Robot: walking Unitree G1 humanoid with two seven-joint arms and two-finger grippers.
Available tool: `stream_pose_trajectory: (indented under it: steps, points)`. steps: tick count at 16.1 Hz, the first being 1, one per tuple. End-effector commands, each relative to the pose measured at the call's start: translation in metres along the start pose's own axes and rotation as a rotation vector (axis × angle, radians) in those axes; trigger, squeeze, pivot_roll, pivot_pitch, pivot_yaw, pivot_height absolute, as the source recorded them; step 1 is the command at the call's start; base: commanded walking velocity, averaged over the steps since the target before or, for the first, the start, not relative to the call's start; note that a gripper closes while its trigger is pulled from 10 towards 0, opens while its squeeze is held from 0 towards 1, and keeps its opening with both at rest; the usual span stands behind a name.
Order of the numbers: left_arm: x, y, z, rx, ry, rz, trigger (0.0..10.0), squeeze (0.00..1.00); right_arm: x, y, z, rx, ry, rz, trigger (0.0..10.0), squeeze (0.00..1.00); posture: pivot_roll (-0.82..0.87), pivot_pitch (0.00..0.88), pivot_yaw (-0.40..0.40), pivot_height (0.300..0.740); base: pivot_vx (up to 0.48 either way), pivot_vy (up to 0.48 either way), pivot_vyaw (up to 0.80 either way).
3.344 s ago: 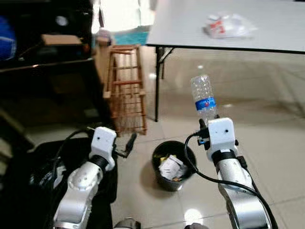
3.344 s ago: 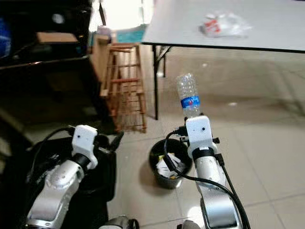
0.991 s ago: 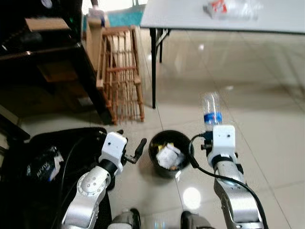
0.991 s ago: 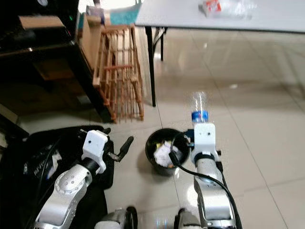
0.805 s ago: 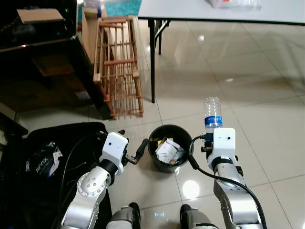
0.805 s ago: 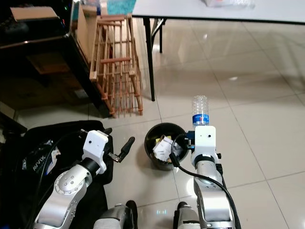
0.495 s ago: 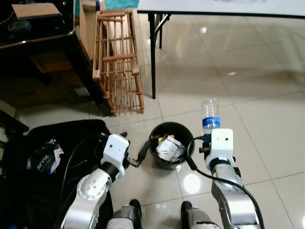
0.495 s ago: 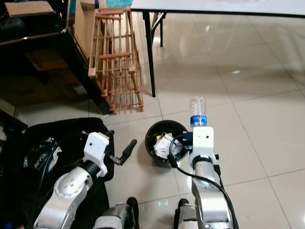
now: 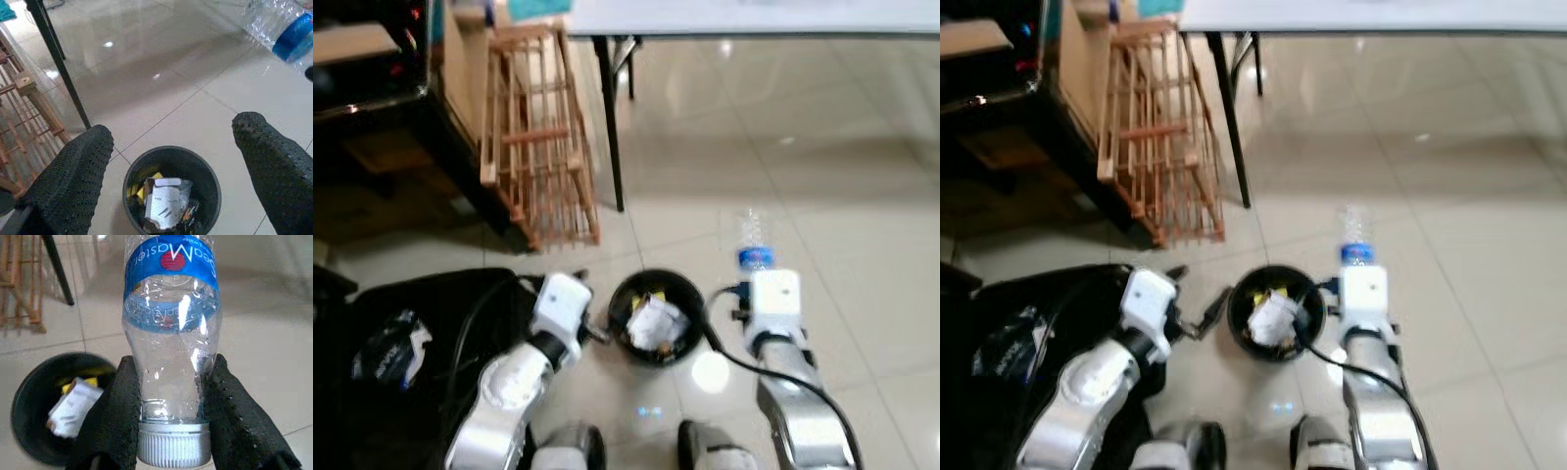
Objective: Picking trash to rubbish bin
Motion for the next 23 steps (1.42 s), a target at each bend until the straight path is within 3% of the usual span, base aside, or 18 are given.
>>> stream_pose_trajectory:
  steps: [1, 11, 23]
  points:
    - [0.008, -0.012, 0.006, -0.012, 0.021, 0.063, 10.0, 0.0, 0.003, -0.001, 0.012, -0.013, 0.038, 0.008, 10.0, 0.0, 0.03, 0.31, 0.063, 0.74, 0.266, 0.0, 0.0]
    - [0.013, -0.017, -0.001, 0.013, -0.005, 0.083, 10.0, 0.0, 0.004, -0.007, 0.014, -0.001, 0.043, 0.025, 10.0, 0.0, 0.03, 0.31, 0.059, 0.74, 0.0, 0.0, 0.0]
    - [0.016, -0.023, -0.001, -0.01, -0.028, 0.11, 10.0, 0.0, 0.003, -0.011, 0.014, 0.009, 0.041, 0.037, 10.0, 0.0, 0.04, 0.305, 0.061, 0.74, 0.0, 0.0, -0.59]
Point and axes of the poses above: a point about 5 cm out from each wrist's last joint towards the gripper, its own x axis pointing back from the gripper into the wrist, its own y axis along the axis of the wrist's last joint, z = x × y, the point moved 2 cm from there along -x, pointing out of the wrist towards the gripper, and after that the axes turned 13 degrees about -x, right-handed, at the moved point
